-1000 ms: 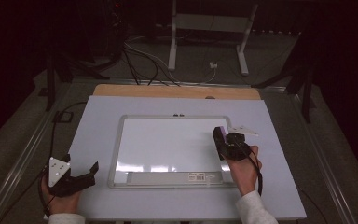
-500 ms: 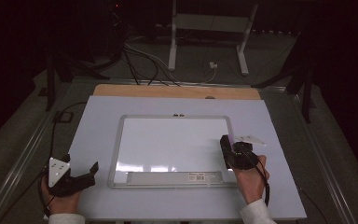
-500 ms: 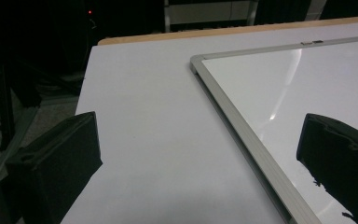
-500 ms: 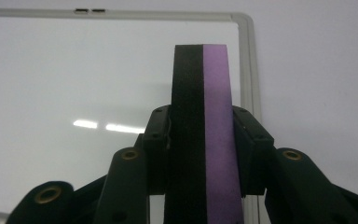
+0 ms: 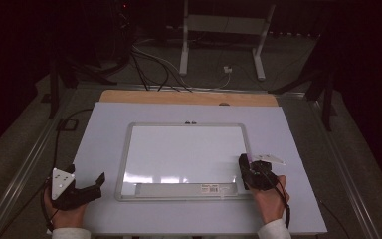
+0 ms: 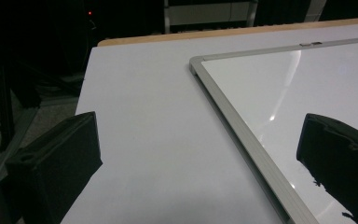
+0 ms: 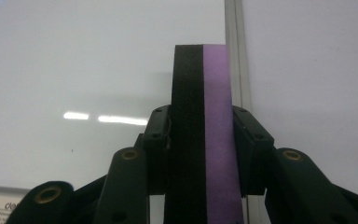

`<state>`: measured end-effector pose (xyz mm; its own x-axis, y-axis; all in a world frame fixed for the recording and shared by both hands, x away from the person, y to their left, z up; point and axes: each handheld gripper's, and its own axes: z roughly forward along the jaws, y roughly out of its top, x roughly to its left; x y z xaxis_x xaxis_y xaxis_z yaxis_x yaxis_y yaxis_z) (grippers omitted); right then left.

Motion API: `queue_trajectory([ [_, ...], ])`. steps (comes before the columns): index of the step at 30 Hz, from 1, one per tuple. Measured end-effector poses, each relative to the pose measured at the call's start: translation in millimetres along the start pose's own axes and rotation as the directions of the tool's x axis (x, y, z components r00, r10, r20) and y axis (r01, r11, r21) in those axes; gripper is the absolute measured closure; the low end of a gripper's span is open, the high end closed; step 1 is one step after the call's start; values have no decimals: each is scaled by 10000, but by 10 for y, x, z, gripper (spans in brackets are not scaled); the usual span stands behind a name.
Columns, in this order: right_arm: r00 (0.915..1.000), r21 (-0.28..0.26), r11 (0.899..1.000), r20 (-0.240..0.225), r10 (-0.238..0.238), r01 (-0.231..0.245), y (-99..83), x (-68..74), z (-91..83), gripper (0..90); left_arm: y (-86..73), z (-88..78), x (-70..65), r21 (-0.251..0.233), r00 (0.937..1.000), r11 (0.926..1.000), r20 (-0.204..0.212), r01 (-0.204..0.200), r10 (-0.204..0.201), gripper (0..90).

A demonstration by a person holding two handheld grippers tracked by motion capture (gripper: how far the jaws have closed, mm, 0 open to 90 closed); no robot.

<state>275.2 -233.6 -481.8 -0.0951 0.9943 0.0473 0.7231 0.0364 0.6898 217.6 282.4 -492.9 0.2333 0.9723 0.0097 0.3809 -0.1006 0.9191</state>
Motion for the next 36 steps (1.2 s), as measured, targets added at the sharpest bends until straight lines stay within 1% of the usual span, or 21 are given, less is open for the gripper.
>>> queue_trajectory([
  [4, 10000, 77, 10000, 75, 8, -8, -64, 18, 2, 630, 1, -1, -2, 10, 10000, 10000, 15, -26, 26, 5],
  [6, 9999, -53, 10000, 107, -2, 3, -87, 22, -2, 630, 2, -4, -3, -9, 10000, 10000, 11, -12, 12, 5],
  [12, 9994, -95, 9999, 347, -79, 82, -114, 65, -17, 629, 2, -3, -5, -8, 10000, 10000, 14, -12, 12, 5],
  [18, 9993, -98, 9999, 352, -128, 132, -118, 72, -16, 611, 1, -2, -5, -2, 10000, 10000, 14, -28, 28, 5],
  [19, 9994, -130, 9998, 323, -147, 152, -119, 68, -16, 583, 0, -2, -5, 2, 10000, 10000, 18, -25, 25, 5],
  [22, 9993, -451, 9984, 220, -317, 327, -118, 48, -18, 498, 1, -3, -7, -16, 10000, 10000, 12, -17, 17, 5],
  [24, 9993, -607, 9975, 2, -373, 373, -108, 34, -23, 446, 1, -3, -6, -18, 10000, 10000, 7, -13, 13, 5],
  [27, 9977, -869, 9946, -311, -596, 567, -95, 20, -33, 368, 1, -3, -4, -13, 10000, 10000, -2, -10, 10, 4],
  [29, 9969, -961, 9937, -480, -623, 574, -80, 15, -44, 318, 1, -3, -5, -11, 10000, 10000, -2, -22, 22, 5],
  [31, 9941, -1159, 9917, -856, -658, 557, -60, 4, -57, 257, 0, -3, -2, 8, 10000, 10000, -9, -34, 34, 5],
  [32, 9924, -1246, 9898, -928, -808, 690, -51, 0, -64, 239, -1, -3, -2, 10, 10000, 10000, -19, -21, 21, 4],
  [34, 9866, -1358, 9840, -998, -1294, 1153, -35, 0, -74, 215, -2, -3, 1, 10, 10000, 10000, -21, 0, 0, 5],
  [36, 9820, -1576, 9790, -1166, -1488, 1296, -20, -2, -92, 194, -2, -2, 2, -3, 10000, 10000, -37, 12, -12, 4],
])
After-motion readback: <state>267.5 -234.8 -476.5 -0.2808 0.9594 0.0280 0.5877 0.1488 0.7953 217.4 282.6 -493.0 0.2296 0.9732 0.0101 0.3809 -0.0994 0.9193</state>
